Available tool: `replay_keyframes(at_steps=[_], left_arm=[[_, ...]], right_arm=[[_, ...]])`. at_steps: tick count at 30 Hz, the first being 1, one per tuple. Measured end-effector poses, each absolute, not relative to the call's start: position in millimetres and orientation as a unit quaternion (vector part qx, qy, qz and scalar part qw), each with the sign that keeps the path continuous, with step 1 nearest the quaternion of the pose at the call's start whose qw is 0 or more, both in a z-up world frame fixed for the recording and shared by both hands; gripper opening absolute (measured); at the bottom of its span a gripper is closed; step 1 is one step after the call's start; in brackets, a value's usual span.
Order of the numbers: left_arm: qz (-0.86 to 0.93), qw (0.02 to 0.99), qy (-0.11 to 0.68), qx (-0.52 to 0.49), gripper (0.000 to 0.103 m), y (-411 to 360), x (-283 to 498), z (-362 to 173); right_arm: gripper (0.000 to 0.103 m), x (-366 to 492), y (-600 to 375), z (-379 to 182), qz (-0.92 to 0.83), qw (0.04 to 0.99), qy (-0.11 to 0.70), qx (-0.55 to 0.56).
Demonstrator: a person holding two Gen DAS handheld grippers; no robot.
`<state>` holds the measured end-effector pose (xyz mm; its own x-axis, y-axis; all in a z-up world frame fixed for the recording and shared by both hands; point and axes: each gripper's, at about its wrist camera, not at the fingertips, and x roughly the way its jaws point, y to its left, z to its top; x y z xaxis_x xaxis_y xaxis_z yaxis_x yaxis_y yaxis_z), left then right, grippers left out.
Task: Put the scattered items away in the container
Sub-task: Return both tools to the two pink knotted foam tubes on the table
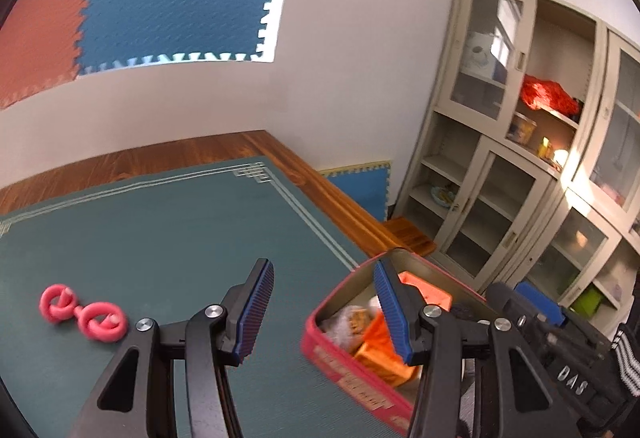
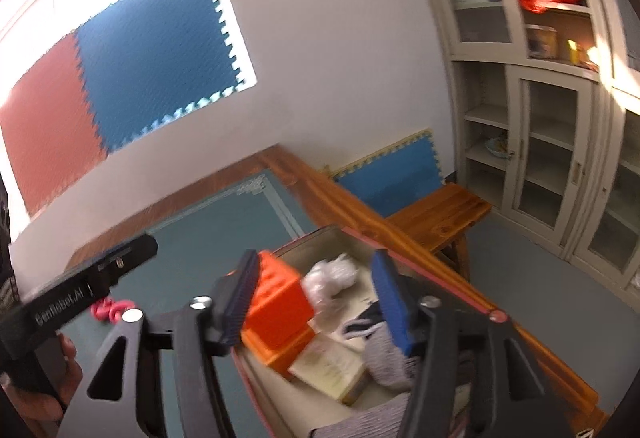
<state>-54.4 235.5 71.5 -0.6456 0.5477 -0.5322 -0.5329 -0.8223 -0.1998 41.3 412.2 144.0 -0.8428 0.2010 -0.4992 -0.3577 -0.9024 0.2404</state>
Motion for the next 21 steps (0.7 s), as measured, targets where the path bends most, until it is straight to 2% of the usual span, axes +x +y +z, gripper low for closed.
replay_keyframes(at_steps=[10,11,13,14,21], left_arm=[[0.92,0.244,-0.028,-0.304,0.055,165,-66,58],[0.922,0.235,-0.031,-0.306,0.056,158,-69,57],[0.927,0.211,-0.042,-0.308,0.069,137,-75,54],[0.929,0.2,-0.047,-0.308,0.071,128,-78,52],[0.933,0.145,-0.083,-0.317,0.072,64,-99,42]], right_arm=[[0.068,23,372,139,0.948,0.115,0.148,-0.257],[0.069,20,365,140,0.95,0.108,0.144,-0.257],[0.071,14,349,142,0.952,0.094,0.132,-0.258],[0.073,11,340,141,0.954,0.087,0.126,-0.259],[0.075,-18,288,134,0.956,0.04,0.096,-0.276]])
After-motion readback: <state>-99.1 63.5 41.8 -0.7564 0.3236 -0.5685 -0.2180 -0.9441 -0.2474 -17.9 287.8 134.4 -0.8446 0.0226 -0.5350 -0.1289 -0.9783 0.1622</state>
